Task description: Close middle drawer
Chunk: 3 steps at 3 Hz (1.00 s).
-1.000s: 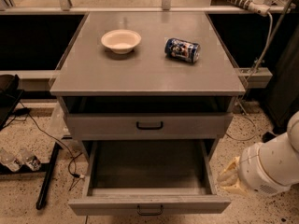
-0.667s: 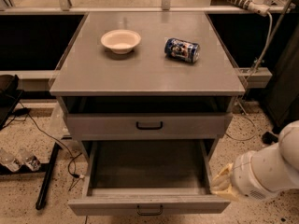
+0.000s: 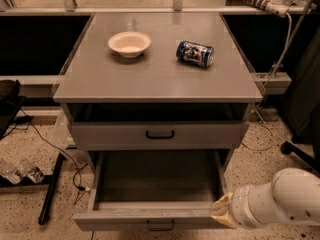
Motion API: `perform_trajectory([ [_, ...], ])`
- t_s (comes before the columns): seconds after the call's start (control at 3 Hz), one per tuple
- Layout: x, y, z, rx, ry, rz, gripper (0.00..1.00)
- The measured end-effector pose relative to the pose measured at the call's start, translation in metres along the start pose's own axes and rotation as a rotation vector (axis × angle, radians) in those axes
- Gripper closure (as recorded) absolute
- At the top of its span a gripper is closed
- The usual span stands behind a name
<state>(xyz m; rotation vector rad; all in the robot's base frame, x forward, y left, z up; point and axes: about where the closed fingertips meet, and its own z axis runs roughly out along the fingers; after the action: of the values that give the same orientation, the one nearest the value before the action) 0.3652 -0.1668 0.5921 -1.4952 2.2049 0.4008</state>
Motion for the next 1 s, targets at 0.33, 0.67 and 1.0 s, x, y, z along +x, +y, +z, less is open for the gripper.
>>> perform_trajectory([
  [0.33,0.019,-0.01,0.037,0.072,-0.047,0.019,1.0],
  [0.67,0.017,-0.024,0.037,0.121,-0.056,0.023,1.0],
  [1.0,0.018,-0.024,0.037,0.12,-0.055,0.023,1.0],
])
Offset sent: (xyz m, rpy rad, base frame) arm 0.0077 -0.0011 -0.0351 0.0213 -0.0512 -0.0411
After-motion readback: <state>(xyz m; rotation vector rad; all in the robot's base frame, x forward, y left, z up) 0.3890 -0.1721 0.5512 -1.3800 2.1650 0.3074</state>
